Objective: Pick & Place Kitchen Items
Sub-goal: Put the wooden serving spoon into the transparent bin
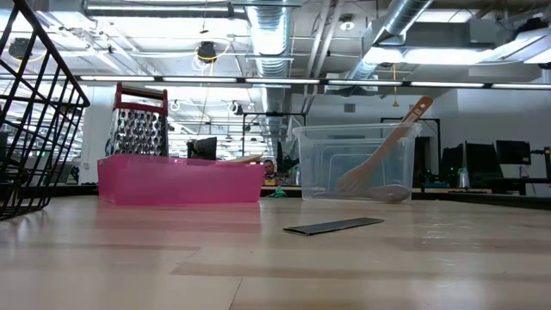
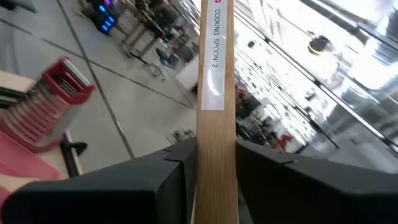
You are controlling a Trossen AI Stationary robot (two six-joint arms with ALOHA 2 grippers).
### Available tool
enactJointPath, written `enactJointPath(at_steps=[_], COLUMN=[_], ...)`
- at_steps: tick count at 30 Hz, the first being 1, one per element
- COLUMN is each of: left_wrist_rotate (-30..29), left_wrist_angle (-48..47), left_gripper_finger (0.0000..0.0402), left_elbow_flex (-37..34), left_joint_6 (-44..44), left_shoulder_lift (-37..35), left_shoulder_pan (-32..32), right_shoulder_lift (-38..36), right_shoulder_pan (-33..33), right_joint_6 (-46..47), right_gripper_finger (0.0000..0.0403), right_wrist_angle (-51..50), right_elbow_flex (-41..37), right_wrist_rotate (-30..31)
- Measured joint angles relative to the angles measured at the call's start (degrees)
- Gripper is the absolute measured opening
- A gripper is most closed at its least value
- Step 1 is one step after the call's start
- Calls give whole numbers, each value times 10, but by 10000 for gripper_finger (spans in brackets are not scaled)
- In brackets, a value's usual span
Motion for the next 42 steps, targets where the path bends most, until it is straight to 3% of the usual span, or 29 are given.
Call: enactJointPath(at_steps=[10, 14, 17, 19, 25, 32, 42], left_wrist_rotate=[-2, -12, -14, -14, -14, -13, -21], left_wrist_angle=[8, 10, 11, 11, 11, 12, 20], left_gripper_finger=[209, 209, 209, 209, 209, 209, 209], left_elbow_flex=[0, 0, 0, 0, 0, 0, 0], left_joint_6=[17, 19, 31, 33, 34, 35, 78], left_shoulder_lift=[0, 0, 0, 0, 0, 0, 0], left_shoulder_pan=[0, 2, 8, 9, 9, 12, 12], right_shoulder_lift=[0, -1, -2, -2, 4, 38, 157], right_shoulder_pan=[-28, -47, -64, -76, -171, -313, -426], right_joint_6=[26, 75, 182, 276, 522, 549, 466], right_gripper_finger=[94, 97, 99, 99, 100, 99, 98], right_wrist_angle=[-56, -147, -259, -351, -583, -651, -610], right_elbow_flex=[0, 0, 0, 0, -1, 0, -1], right_wrist_rotate=[171, 197, 191, 149, -73, -316, -359])
